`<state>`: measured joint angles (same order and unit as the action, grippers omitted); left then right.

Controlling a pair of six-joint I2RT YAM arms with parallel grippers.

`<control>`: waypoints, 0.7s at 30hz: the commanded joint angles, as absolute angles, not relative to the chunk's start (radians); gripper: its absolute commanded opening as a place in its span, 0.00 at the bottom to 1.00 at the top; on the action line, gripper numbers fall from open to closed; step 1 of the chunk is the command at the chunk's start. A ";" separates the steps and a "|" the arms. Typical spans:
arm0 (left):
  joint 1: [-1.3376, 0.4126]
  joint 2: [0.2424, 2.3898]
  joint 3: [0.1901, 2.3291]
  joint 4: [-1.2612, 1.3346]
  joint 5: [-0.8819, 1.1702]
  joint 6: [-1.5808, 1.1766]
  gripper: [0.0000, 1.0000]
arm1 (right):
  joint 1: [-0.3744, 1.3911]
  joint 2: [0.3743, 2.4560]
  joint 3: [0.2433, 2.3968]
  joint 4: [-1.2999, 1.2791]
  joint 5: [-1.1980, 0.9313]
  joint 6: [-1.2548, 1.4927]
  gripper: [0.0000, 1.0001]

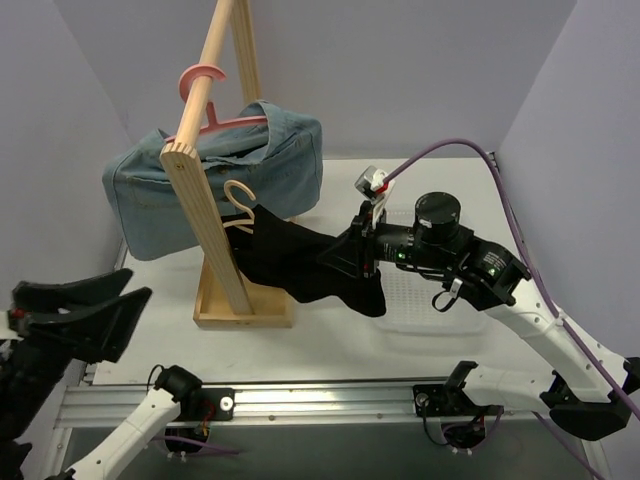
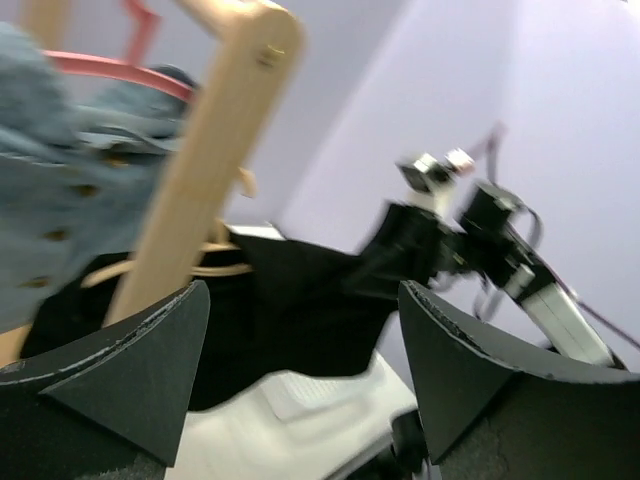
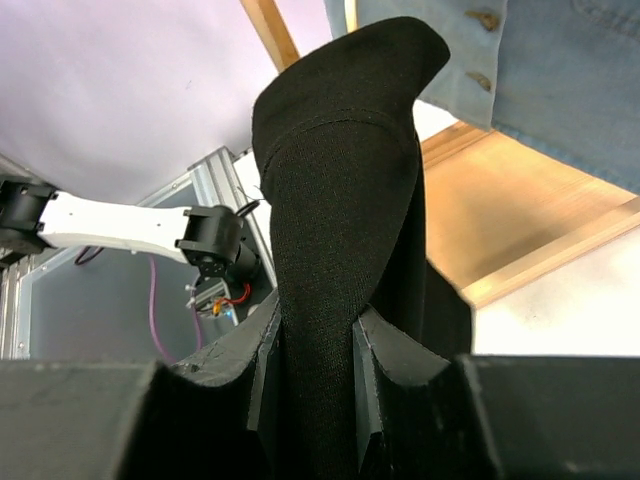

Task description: Remove the skirt from the hanger

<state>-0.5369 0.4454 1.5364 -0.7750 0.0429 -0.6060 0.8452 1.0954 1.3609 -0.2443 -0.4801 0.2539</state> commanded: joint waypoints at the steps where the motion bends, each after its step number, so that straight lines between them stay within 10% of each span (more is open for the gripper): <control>1: -0.566 0.472 1.572 -0.998 -0.342 -0.606 0.83 | 0.844 1.078 1.419 -0.192 -0.534 0.238 0.00; 9: -0.754 0.558 1.565 -0.996 -0.642 -0.604 0.74 | 0.842 1.147 1.491 -0.196 -0.596 0.215 0.00; 13: -0.825 0.600 1.589 -0.947 -0.715 -0.531 0.52 | 0.827 1.248 1.528 -0.155 -0.690 0.207 0.00; 21: -1.020 0.704 1.663 -0.979 -0.778 -0.497 0.64 | 0.796 1.445 1.675 -0.178 -0.793 0.153 0.00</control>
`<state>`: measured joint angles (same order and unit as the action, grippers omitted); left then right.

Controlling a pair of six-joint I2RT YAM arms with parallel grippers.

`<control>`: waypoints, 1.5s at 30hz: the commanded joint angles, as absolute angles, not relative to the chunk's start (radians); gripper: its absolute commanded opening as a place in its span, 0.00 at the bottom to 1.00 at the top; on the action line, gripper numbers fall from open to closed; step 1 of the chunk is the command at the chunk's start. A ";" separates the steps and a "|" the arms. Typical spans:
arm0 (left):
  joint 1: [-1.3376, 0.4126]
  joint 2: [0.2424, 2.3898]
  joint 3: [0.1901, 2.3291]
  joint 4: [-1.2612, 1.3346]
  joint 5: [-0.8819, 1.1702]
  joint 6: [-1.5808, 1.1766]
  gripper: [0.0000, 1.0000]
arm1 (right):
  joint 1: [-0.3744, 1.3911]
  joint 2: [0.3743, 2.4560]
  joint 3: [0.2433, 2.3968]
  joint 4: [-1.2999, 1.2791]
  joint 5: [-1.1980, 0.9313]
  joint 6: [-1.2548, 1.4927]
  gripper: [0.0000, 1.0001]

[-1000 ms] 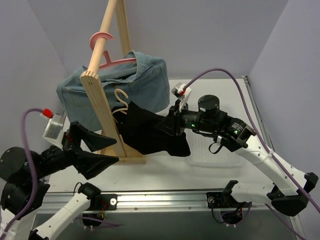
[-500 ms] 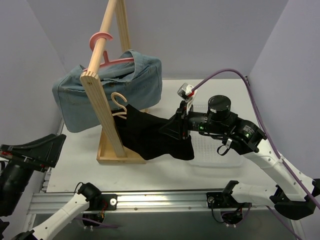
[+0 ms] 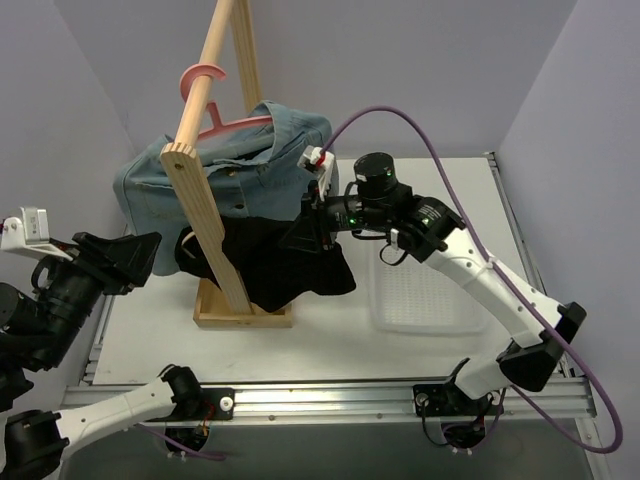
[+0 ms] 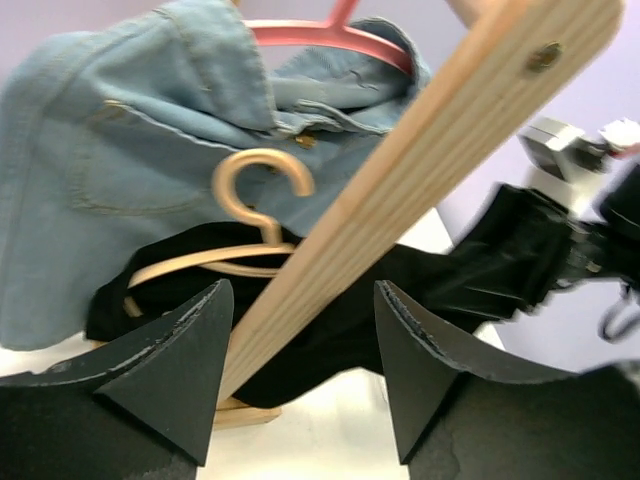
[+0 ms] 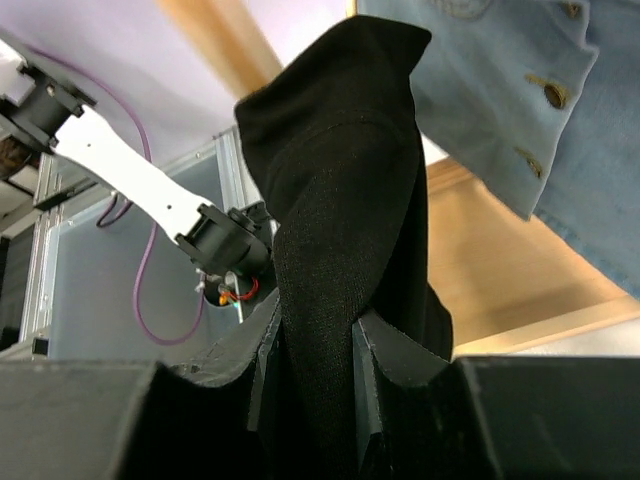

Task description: Remove the skirt from the hanger

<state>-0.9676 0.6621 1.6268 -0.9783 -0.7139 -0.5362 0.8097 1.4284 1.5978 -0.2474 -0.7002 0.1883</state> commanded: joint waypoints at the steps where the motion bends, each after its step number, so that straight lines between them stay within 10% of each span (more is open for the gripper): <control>1: -1.058 0.715 1.667 -1.000 -0.793 -0.500 0.68 | 0.790 1.468 1.695 -0.178 -0.802 0.153 0.00; 12: -1.342 0.762 1.711 -1.029 -1.111 -0.475 0.78 | 0.752 1.470 1.683 -0.146 -0.845 0.166 0.00; 27: -1.353 0.856 1.631 -0.571 -0.933 -0.124 0.83 | 0.707 1.371 1.598 -0.186 -0.816 0.153 0.00; 39: -1.353 0.903 1.782 -0.778 -0.997 -0.326 0.79 | 0.650 1.339 1.572 -0.233 -0.776 0.152 0.00; 45: -1.351 0.851 1.753 -0.709 -0.640 -0.367 0.68 | 0.623 1.306 1.545 -0.253 -0.747 0.152 0.00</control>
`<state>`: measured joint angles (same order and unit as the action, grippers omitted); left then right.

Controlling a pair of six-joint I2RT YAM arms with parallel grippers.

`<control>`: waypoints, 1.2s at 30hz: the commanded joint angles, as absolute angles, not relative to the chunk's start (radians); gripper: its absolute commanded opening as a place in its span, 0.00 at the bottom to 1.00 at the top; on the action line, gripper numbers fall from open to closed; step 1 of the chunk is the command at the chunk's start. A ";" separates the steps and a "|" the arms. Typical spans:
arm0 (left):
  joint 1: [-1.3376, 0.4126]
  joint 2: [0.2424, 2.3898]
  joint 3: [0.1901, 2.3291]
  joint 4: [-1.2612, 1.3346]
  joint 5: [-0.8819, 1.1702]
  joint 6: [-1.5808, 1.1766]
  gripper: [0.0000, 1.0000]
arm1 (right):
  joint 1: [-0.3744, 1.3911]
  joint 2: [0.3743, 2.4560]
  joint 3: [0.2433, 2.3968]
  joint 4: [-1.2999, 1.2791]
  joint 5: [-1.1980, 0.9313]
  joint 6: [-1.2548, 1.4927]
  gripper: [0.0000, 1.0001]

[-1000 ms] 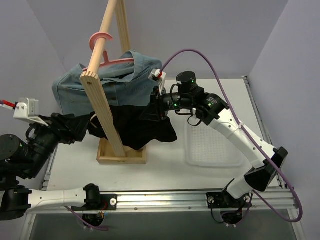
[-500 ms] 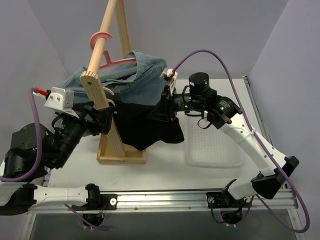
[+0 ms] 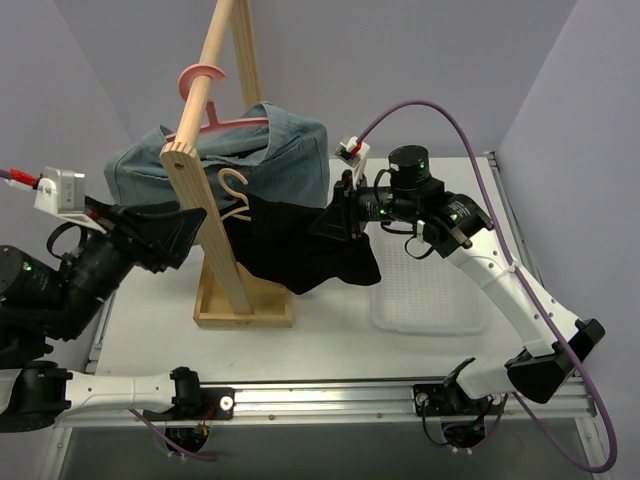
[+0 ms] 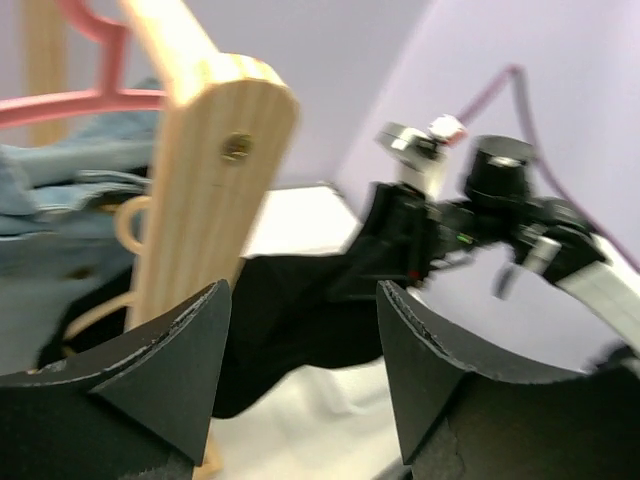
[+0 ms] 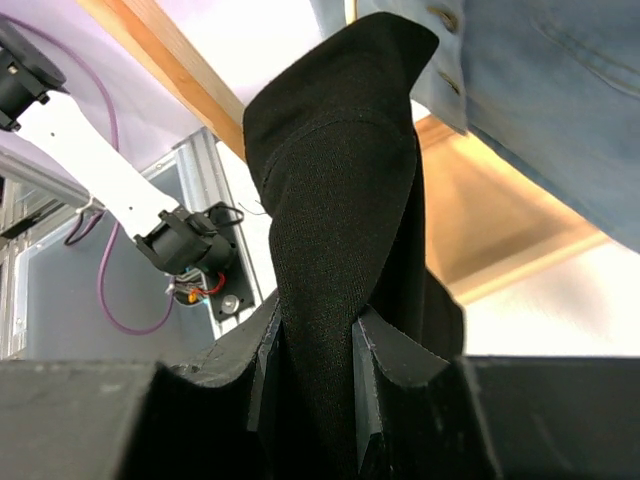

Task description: Remove the skirt from the hanger

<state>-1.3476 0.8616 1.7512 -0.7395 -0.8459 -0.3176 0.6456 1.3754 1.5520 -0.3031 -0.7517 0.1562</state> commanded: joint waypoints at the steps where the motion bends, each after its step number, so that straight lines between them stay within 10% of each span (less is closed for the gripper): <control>1: -1.351 0.864 1.773 -0.710 -0.553 -0.370 0.68 | 0.608 1.301 1.537 -0.244 -0.744 0.162 0.00; 12: -1.353 1.090 1.833 -0.629 -0.259 -0.354 0.68 | 0.540 1.160 1.499 -0.340 -0.514 0.224 0.00; 18: -1.353 1.242 1.908 -0.640 -0.297 -0.258 0.94 | 0.535 1.029 1.486 -0.495 -0.417 0.235 0.00; 29: -1.345 1.347 1.954 -0.531 -0.583 -0.058 0.94 | 0.535 0.753 1.367 -0.598 -0.399 0.311 0.00; 36: -1.145 1.477 2.144 -0.735 -0.349 -0.201 0.94 | 0.535 0.675 1.342 -0.611 -0.451 0.359 0.00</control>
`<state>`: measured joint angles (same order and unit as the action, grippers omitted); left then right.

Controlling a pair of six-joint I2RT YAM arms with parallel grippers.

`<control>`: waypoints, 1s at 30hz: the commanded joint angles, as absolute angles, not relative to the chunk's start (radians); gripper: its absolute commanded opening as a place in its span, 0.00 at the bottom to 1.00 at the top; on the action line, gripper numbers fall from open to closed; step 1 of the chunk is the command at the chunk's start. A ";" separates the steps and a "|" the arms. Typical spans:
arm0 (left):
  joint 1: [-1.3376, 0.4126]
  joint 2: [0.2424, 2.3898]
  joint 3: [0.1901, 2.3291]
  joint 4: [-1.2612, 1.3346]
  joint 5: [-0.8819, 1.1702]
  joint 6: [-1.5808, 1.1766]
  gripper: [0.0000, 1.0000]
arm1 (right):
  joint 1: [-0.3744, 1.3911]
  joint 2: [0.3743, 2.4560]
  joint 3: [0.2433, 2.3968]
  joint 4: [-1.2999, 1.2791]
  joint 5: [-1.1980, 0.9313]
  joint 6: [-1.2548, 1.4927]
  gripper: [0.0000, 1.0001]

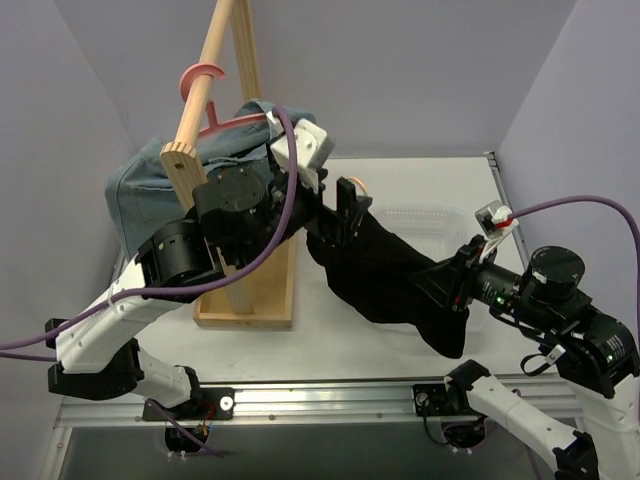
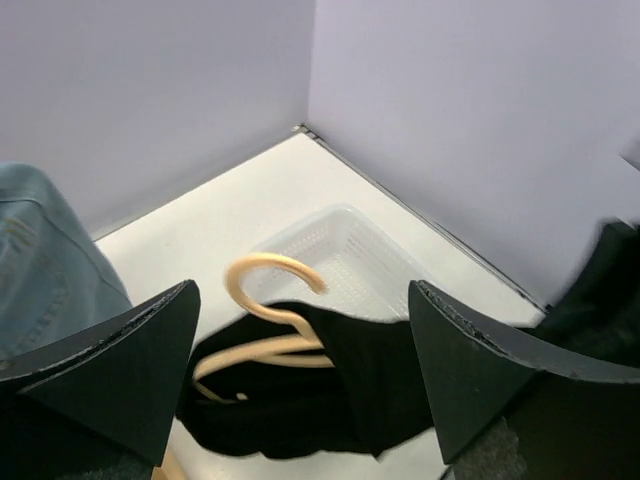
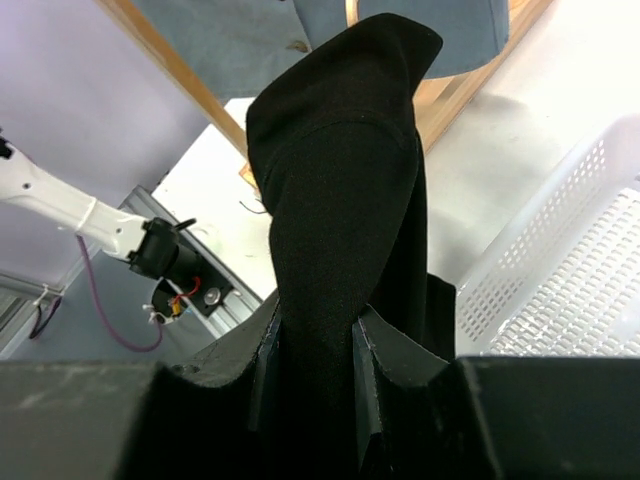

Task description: Remove the skirt from the hanger

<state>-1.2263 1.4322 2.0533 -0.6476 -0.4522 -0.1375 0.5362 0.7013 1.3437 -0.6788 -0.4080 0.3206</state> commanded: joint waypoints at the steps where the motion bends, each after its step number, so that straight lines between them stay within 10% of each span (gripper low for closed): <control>1: -1.128 1.477 2.141 -0.738 -0.332 -0.210 0.94 | 0.534 0.670 1.344 -0.611 -0.454 0.365 0.00; 30: -0.977 1.218 1.726 -0.519 0.339 -0.081 0.94 | 0.543 0.538 1.394 -0.618 -0.456 0.489 0.00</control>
